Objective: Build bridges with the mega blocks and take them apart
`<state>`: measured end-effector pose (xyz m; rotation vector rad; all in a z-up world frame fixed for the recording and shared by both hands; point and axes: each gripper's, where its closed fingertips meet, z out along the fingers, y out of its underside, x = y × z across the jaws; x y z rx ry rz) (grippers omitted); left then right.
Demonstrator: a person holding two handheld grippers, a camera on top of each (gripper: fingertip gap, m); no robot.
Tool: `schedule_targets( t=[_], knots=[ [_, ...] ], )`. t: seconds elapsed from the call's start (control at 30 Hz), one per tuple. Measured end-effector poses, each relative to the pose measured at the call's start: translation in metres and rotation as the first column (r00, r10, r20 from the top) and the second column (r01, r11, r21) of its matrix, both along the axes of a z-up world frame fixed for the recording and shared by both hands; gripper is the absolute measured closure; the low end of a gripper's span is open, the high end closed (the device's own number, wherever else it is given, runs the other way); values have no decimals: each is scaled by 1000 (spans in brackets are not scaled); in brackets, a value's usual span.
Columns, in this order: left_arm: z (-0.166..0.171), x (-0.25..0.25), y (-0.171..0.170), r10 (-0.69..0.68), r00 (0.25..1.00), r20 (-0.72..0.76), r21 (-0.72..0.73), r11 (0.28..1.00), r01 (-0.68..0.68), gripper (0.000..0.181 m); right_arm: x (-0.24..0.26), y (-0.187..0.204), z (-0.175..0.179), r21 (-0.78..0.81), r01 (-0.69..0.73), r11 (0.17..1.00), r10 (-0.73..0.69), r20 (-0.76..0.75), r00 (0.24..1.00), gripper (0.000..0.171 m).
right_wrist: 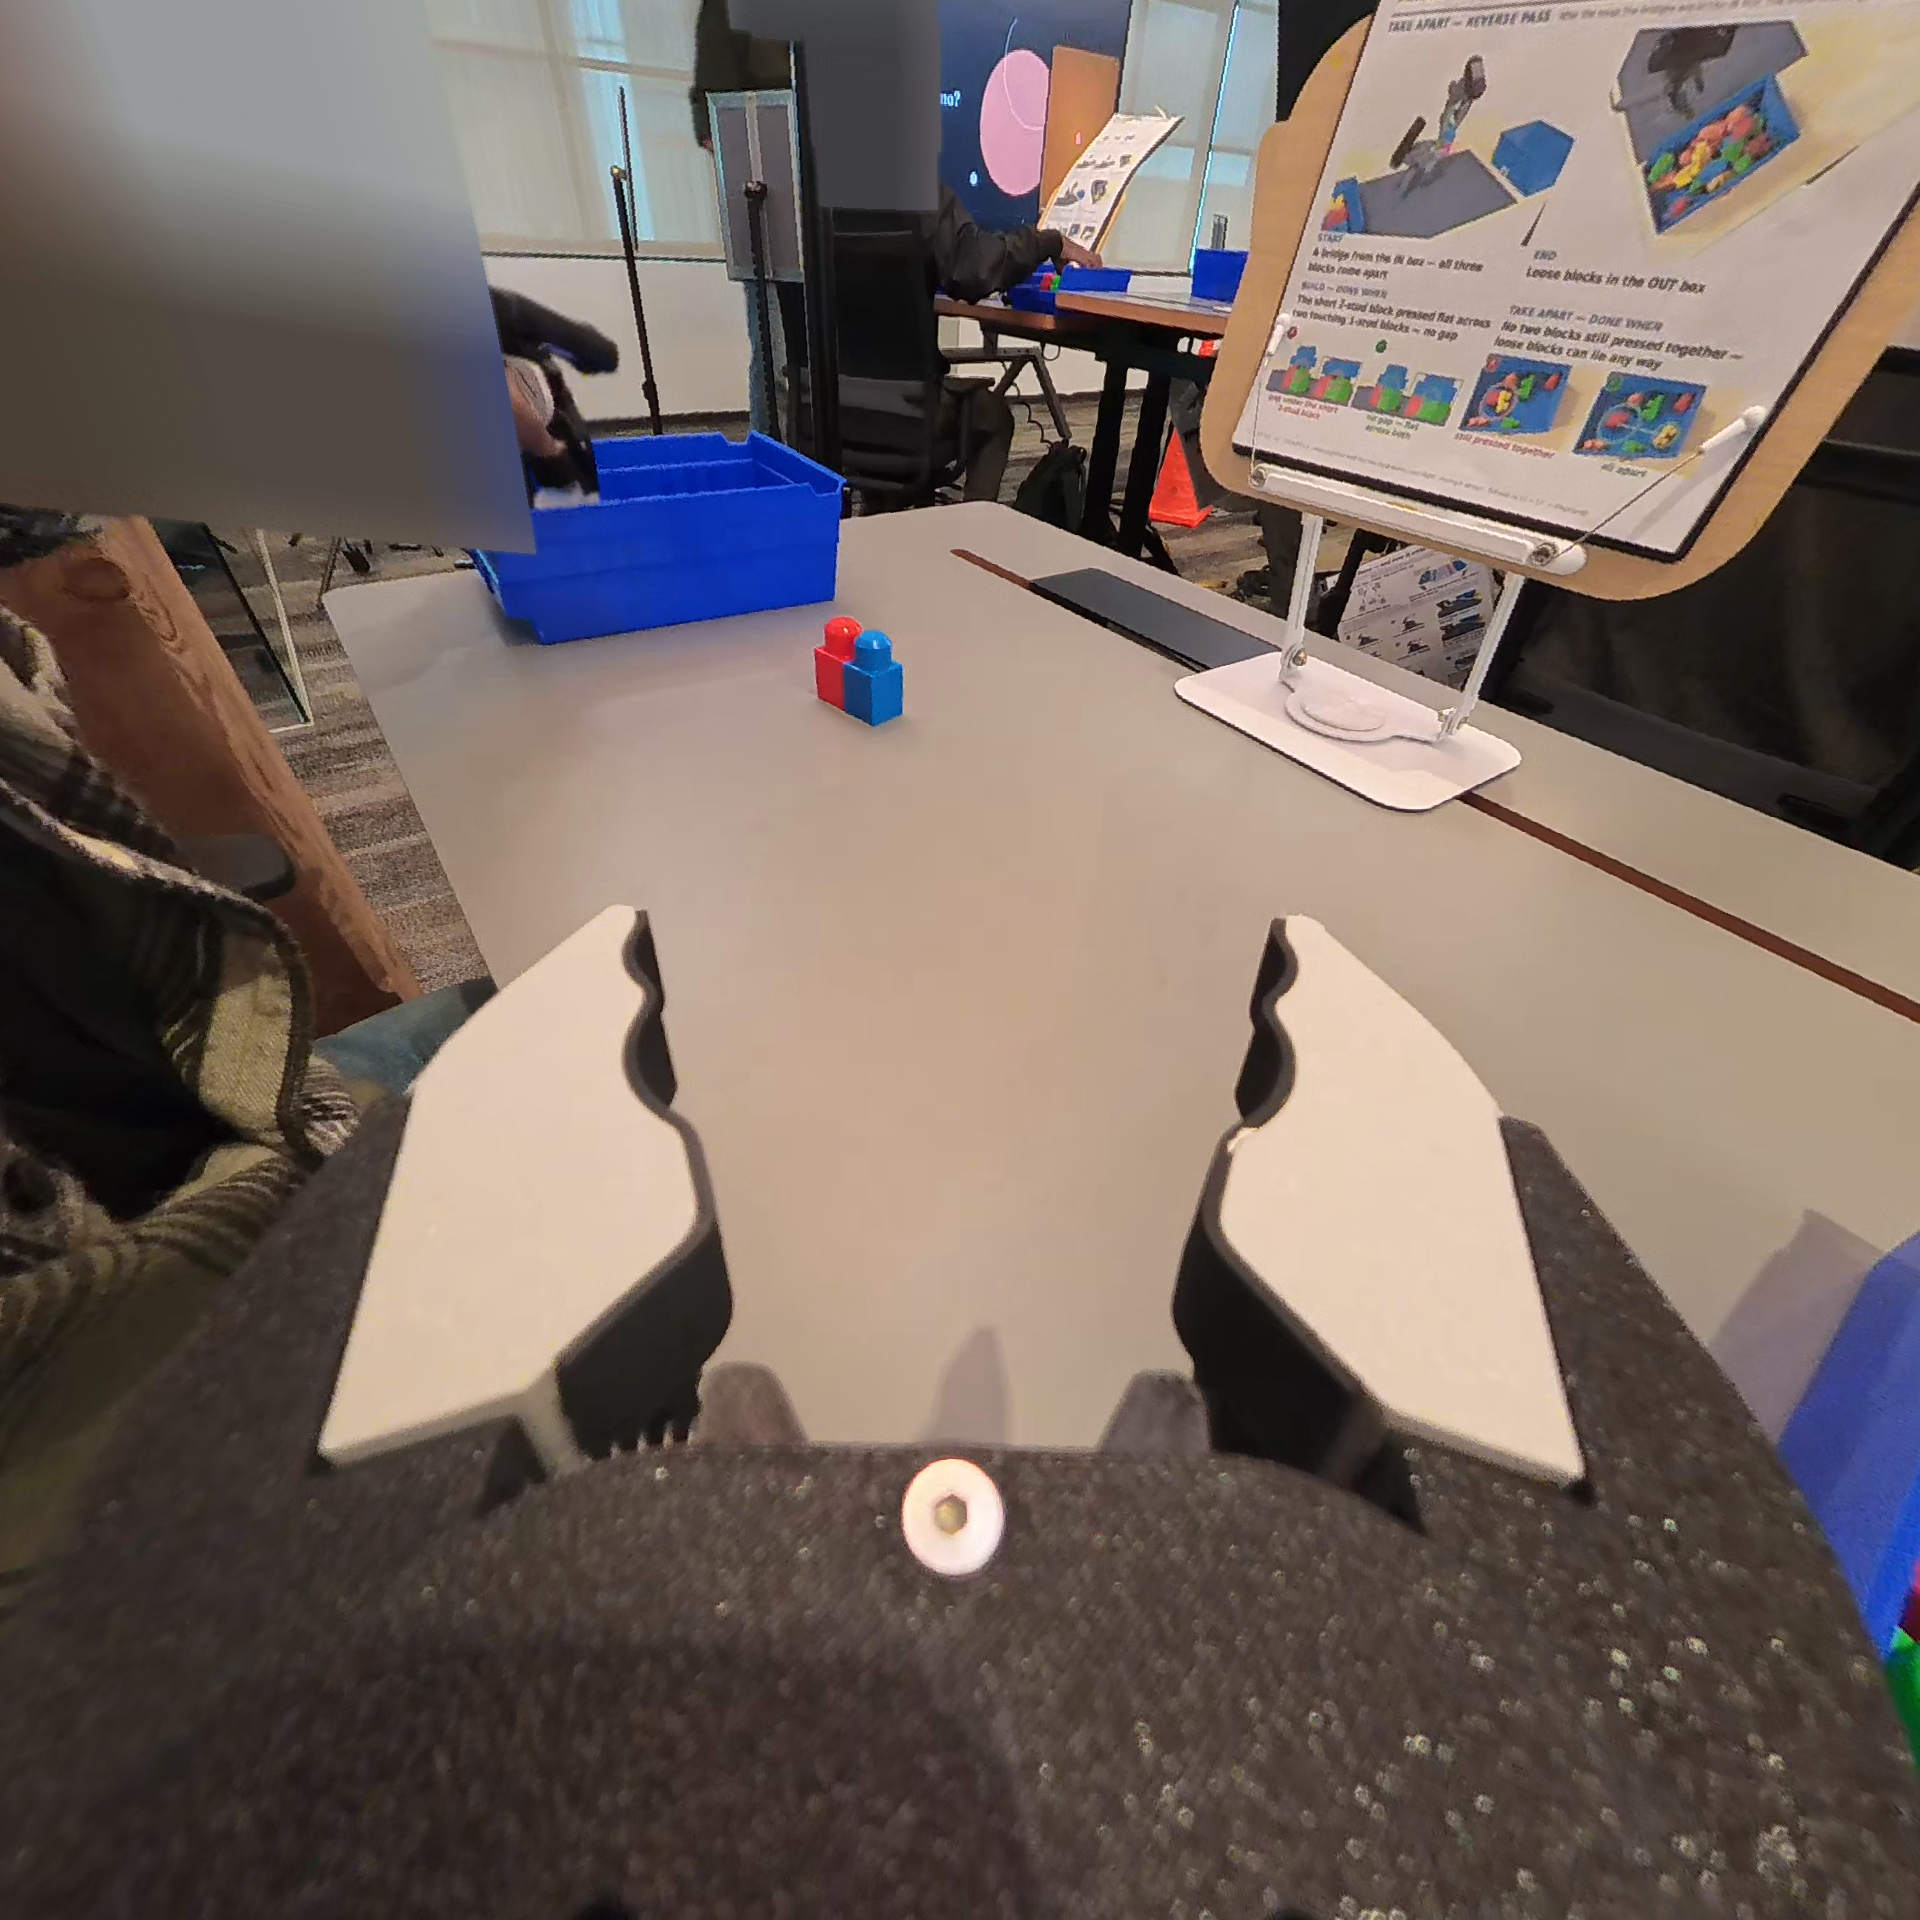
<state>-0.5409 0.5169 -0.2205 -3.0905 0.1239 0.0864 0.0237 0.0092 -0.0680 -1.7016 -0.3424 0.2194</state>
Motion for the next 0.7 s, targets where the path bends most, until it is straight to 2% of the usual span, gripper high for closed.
schedule_targets(
  t=[0.27, 0.43, 0.57, 0.7],
  knots=[
    [45, 23, 12, -123, 989, 82, 119, 986, 113, 107, -8, 1, 2, 9, -16, 1000, 16, 1, 1000, 64],
    [81, 63, 24, -232, 955, 184, 287, 942, 173, 107, -11, 1, 4, 12, -19, 1000, 19, 6, 1000, 64],
    [117, 123, 29, -387, 876, 287, 489, 846, 213, 107, -14, 4, 6, 11, -23, 1000, 23, 17, 1000, 64],
    [149, 183, 23, -549, 793, 266, 689, 683, 242, 107, -17, 5, 8, 11, -26, 1000, 26, 19, 999, 64]
  ],
)
